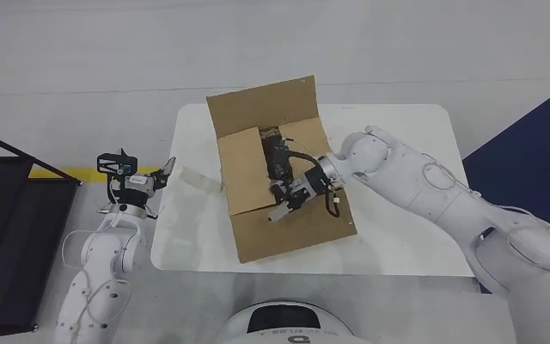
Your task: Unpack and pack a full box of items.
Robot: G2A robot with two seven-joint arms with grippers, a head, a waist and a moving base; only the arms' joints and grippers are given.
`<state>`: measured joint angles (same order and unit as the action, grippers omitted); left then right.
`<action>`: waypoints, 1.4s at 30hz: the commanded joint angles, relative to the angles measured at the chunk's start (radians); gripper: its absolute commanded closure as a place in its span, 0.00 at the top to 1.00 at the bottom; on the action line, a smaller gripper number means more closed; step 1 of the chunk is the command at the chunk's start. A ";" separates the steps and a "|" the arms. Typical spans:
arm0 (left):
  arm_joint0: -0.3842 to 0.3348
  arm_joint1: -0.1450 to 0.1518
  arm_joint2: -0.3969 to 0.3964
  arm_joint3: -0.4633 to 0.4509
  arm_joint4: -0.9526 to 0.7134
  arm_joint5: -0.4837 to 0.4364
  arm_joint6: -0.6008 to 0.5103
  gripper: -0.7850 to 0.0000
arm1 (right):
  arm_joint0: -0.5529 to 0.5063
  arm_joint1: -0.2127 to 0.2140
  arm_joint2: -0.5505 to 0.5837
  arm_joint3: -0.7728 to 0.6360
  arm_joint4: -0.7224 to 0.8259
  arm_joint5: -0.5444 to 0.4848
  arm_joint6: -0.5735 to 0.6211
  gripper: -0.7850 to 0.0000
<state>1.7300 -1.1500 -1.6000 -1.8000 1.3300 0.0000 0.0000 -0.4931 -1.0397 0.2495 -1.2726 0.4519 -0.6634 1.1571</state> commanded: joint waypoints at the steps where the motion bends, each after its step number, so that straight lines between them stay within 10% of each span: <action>1: 0.000 0.000 0.000 0.000 0.000 0.000 0.000 1.00 | 0.001 0.033 -0.013 -0.038 0.015 0.004 0.004 1.00; 9: 0.000 0.000 0.000 0.000 0.000 0.000 0.000 1.00 | 0.009 0.119 0.020 -0.047 -0.022 -0.100 -0.100 1.00; 15: 0.000 0.000 0.000 0.000 0.000 0.000 0.000 1.00 | -0.005 0.104 0.124 0.030 -0.230 -0.225 -0.435 1.00; 22: 0.000 0.000 0.000 0.000 0.000 0.000 0.000 1.00 | 0.069 -0.044 0.097 0.174 -0.351 -0.037 -0.673 1.00; 35: 0.000 0.000 0.000 0.000 0.000 0.000 0.000 1.00 | 0.204 -0.410 -0.033 0.642 -0.260 0.435 -0.492 1.00; 42: 0.000 0.000 0.000 0.000 0.000 0.000 0.000 1.00 | 0.233 -0.505 0.000 0.811 -0.222 0.212 -0.485 1.00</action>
<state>1.7300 -1.1500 -1.6000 -1.8000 1.3300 0.0000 0.0000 -0.2638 -1.5419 0.2391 -0.4800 0.2262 -0.3624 0.6872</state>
